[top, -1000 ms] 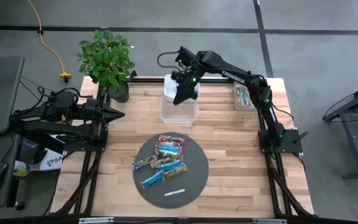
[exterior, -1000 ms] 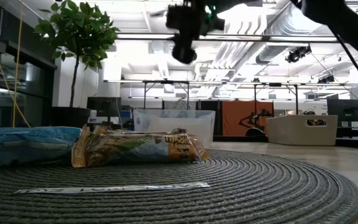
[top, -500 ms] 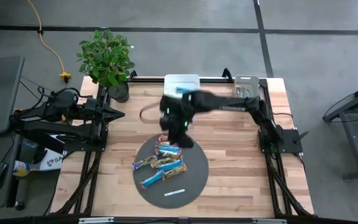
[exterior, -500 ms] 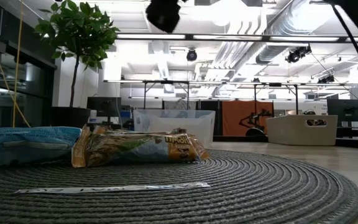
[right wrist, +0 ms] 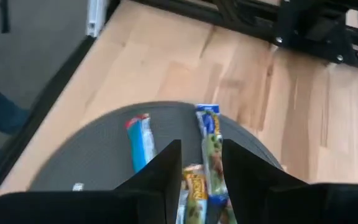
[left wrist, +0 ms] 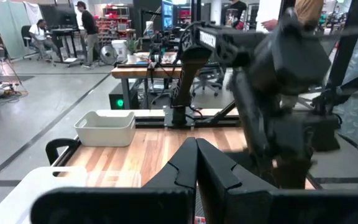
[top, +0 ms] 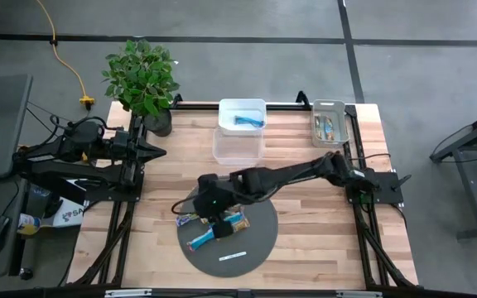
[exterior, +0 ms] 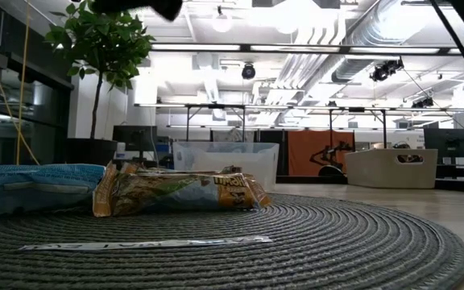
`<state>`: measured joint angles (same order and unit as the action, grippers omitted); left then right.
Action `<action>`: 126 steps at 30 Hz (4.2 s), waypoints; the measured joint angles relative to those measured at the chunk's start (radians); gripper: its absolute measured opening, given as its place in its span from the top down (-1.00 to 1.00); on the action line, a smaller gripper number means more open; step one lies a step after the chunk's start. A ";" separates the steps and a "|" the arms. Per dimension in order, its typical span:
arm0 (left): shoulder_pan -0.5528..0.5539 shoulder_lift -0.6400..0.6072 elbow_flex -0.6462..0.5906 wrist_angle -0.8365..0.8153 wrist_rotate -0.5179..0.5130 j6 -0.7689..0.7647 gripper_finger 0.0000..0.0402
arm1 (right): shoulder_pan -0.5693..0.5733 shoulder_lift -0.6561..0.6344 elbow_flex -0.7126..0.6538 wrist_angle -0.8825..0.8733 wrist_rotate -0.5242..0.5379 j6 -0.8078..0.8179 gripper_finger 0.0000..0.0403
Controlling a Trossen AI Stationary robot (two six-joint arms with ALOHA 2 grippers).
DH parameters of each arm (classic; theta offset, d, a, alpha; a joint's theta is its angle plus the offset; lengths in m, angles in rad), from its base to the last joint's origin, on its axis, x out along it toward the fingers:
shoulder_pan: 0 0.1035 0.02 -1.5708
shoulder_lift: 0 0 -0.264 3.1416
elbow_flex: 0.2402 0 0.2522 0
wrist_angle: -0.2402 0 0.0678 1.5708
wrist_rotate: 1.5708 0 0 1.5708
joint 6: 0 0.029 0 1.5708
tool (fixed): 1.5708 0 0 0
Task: Pick and place Granola Bars by type
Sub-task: Put the blue granola bar into the white bin
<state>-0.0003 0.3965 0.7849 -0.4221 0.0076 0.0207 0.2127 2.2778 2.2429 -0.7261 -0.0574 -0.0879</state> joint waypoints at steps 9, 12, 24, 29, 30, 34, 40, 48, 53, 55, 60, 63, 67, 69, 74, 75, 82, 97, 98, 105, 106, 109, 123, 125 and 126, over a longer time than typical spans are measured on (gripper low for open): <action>0.000 0.000 0.000 0.000 0.000 0.000 1.00 | -0.024 0.094 0.000 0.101 -0.016 0.002 0.51; 0.000 0.000 0.000 0.000 0.000 0.000 1.00 | -0.038 0.123 0.000 0.102 -0.039 0.002 0.51; 0.000 0.000 0.000 0.000 0.000 0.000 1.00 | -0.064 0.208 0.000 0.131 -0.067 -0.027 0.51; 0.000 0.000 0.000 0.000 0.000 0.000 1.00 | -0.064 0.228 0.000 0.185 -0.067 -0.053 0.51; 0.000 0.000 0.000 0.000 0.000 0.000 1.00 | -0.064 0.233 0.000 0.195 -0.076 -0.053 0.51; 0.000 0.000 0.000 0.000 0.000 0.000 1.00 | -0.065 0.249 0.000 0.226 -0.111 -0.063 0.50; 0.000 0.000 0.000 0.000 0.000 0.000 1.00 | -0.065 0.275 0.002 0.270 -0.144 -0.077 0.28; 0.000 0.000 0.000 0.000 0.000 0.000 1.00 | -0.068 0.290 0.000 0.282 -0.099 -0.113 -0.11; 0.000 0.000 0.000 0.000 0.000 0.000 1.00 | -0.075 0.290 0.000 0.283 -0.062 -0.124 -0.17; 0.000 0.000 0.000 0.000 0.000 0.000 1.00 | -0.081 0.296 0.001 0.285 -0.066 -0.109 -0.17; 0.000 0.000 0.000 0.000 0.000 0.000 1.00 | -0.090 0.322 0.000 0.272 -0.073 -0.096 -0.17; 0.000 0.000 0.000 0.001 0.000 0.000 1.00 | -0.089 0.322 -0.001 0.277 -0.076 -0.095 -0.17; 0.000 0.000 0.000 0.000 0.000 0.000 1.00 | -0.088 0.324 0.000 0.271 -0.079 -0.092 -0.17; 0.000 0.000 0.000 0.000 0.000 0.000 1.00 | -0.089 0.326 0.000 0.263 -0.080 -0.092 -0.17; 0.000 0.000 0.000 0.000 0.000 0.000 1.00 | -0.090 0.337 0.000 0.259 -0.083 -0.065 -0.17; 0.000 0.000 0.000 0.000 0.000 0.000 1.00 | -0.091 0.341 0.000 0.261 -0.083 -0.058 -0.17; 0.000 0.000 0.000 0.000 0.000 0.000 1.00 | -0.097 0.344 0.000 0.253 -0.093 -0.017 -0.17; 0.000 0.000 0.000 0.000 0.000 0.000 1.00 | -0.102 0.344 0.001 0.238 -0.119 0.050 0.29; 0.000 0.000 0.000 0.000 0.000 0.000 1.00 | -0.102 0.344 0.001 0.238 -0.119 0.055 0.32; 0.000 0.000 0.000 0.000 0.000 0.000 1.00 | -0.102 0.344 0.001 0.238 -0.122 0.066 0.52; 0.000 0.000 0.000 0.000 0.000 0.000 1.00 | -0.102 0.344 0.001 0.238 -0.126 0.066 0.54; 0.000 0.000 0.000 0.000 0.000 0.000 1.00 | -0.102 0.344 0.001 0.239 -0.140 0.067 0.61; 0.000 0.000 0.000 0.000 0.000 0.000 1.00 | -0.101 0.308 0.037 0.281 -0.193 0.090 0.69; 0.000 0.000 0.000 0.001 0.000 0.000 1.00 | -0.102 0.300 0.051 0.290 -0.222 0.089 0.70; 0.000 0.000 0.000 0.000 0.000 0.000 1.00 | -0.102 0.290 0.056 0.293 -0.234 0.089 0.71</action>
<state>-0.0004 0.3965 0.7849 -0.4216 0.0077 0.0206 0.1104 2.5679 2.2991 -0.4335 -0.2913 0.0013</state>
